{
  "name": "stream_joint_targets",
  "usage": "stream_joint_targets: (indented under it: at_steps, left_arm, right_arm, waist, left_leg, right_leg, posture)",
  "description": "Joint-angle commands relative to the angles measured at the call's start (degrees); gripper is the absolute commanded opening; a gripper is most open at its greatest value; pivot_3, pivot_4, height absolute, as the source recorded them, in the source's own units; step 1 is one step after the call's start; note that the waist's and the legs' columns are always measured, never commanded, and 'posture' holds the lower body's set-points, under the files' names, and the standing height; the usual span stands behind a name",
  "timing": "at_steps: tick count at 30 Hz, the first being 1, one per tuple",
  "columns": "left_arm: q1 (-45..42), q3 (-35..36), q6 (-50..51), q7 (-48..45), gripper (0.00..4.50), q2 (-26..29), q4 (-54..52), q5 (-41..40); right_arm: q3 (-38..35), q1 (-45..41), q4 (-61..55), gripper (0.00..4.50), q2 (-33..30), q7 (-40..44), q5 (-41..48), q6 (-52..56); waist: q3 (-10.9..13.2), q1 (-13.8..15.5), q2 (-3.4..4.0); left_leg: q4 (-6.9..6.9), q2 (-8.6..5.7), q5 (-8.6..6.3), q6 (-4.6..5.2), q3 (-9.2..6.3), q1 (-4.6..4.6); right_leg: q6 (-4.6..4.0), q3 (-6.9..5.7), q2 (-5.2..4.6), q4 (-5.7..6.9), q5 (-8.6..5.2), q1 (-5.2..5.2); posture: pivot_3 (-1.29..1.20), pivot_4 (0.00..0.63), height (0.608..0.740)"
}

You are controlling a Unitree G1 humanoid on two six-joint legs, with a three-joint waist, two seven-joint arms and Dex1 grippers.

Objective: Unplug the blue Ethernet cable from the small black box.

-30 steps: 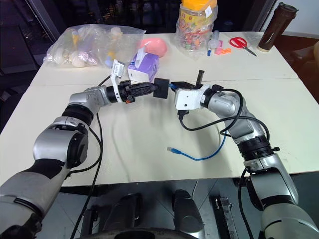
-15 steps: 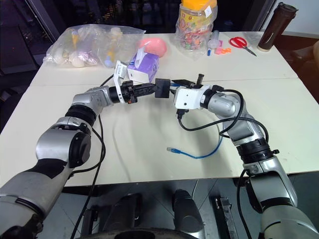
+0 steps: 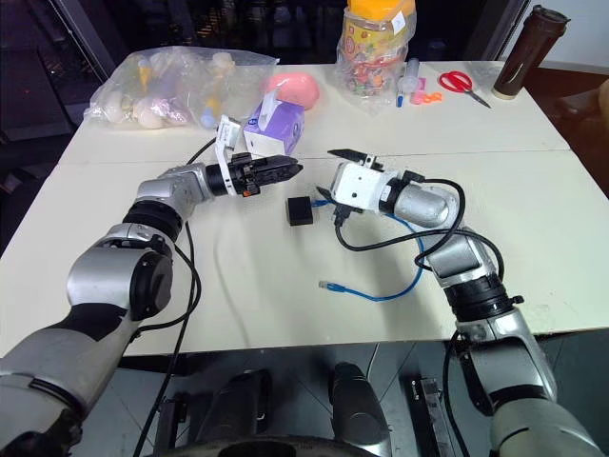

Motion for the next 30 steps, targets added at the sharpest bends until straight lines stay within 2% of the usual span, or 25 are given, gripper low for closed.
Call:
stream_joint_targets:
  at_steps: [1,4,8,11,13,20,23,28,30]
  left_arm:
    - [2.6,-1.0,1.7,-5.2,2.70,3.2,-5.1,0.6]
    - [7.6,-3.0,4.8,-8.0,2.70,6.1,-13.0,0.8]
    - [15.6,-3.7,3.5,-3.3,2.70,9.3,-26.1,1.5]
    - [20.1,-2.6,5.4,0.2,3.51,11.6,-34.7,0.6]
    - [23.4,-2.0,6.0,3.6,4.28,12.6,-40.6,0.5]
    - [30.6,0.0,13.2,9.5,4.28,14.2,-54.6,-4.3]
    - [31.9,0.0,14.2,11.2,4.33,14.7,-56.6,-5.4]
    - [32.3,-0.7,14.4,12.3,4.33,15.5,-56.9,-6.6]
    - [32.0,-1.2,14.2,12.1,4.33,15.6,-56.3,-6.9]
  right_arm:
    - [-2.0,-0.5,3.5,3.28,0.4,4.1,5.1,3.2]
    - [-1.0,-3.8,13.3,3.28,1.2,5.9,4.7,1.0]
    - [-0.1,-10.9,29.5,3.28,3.9,6.3,2.9,-4.9]
    - [0.6,-17.1,42.4,3.35,6.2,6.0,0.8,-9.8]
    - [1.5,-21.2,50.6,3.35,8.1,6.5,-0.8,-12.3]
    - [4.3,-27.9,66.2,3.35,12.9,8.7,-6.4,-14.9]
    - [4.5,-29.2,68.6,2.53,13.9,8.0,-8.0,-15.7]
    - [4.3,-30.0,69.6,0.04,14.0,8.7,-9.6,-16.9]
    - [4.4,-30.0,69.4,0.01,13.7,8.7,-10.2,-17.8]
  waist:
    - [0.0,-0.2,0.00]
    - [0.0,-0.2,0.00]
    - [0.0,-0.1,0.00]
    - [0.0,-0.1,0.00]
    - [0.0,-0.1,0.00]
    - [0.0,-0.3,0.00]
    - [0.0,-0.3,0.00]
    - [0.0,-0.3,0.01]
    - [0.0,-0.3,0.01]
  left_leg:
    - [0.00,0.00,0.00,0.00,0.01,0.02]
    - [-0.02,0.01,0.00,0.00,0.01,0.10]
    - [0.02,0.03,0.01,-0.01,0.02,0.14]
    - [0.03,0.03,0.01,-0.01,0.01,0.12]
    - [0.02,0.03,0.01,-0.01,0.01,0.10]
    - [-0.01,0.03,0.01,-0.02,0.02,0.11]
    - [0.00,0.04,0.01,-0.03,0.01,0.19]
    - [0.00,0.05,0.08,-0.15,0.01,0.47]
    - [0.00,0.05,0.10,-0.19,0.01,0.59]
  right_leg:
    - [0.00,0.00,0.00,0.03,0.00,0.00]
    - [-0.02,0.02,0.02,0.19,-0.01,-0.02]
    - [-0.03,0.05,0.02,0.26,0.00,-0.02]
    - [-0.03,0.04,0.01,0.26,0.00,-0.03]
    - [-0.03,0.04,-0.01,0.25,0.01,-0.03]
    - [-0.03,0.04,-0.02,0.24,0.01,-0.03]
    - [-0.04,0.03,0.00,0.29,0.01,0.00]
    - [-0.07,0.03,0.03,0.32,0.03,0.24]
    - [-0.07,0.04,0.02,0.29,0.03,0.39]
  posture:
    - [0.00,0.150,0.739]
    - [0.00,0.150,0.739]
    - [0.00,0.150,0.739]
    - [0.00,0.150,0.739]
    - [0.00,0.150,0.739]
    - [0.00,0.150,0.739]
    - [0.00,0.150,0.739]
    - [0.00,0.150,0.739]
    - [0.00,0.150,0.739]
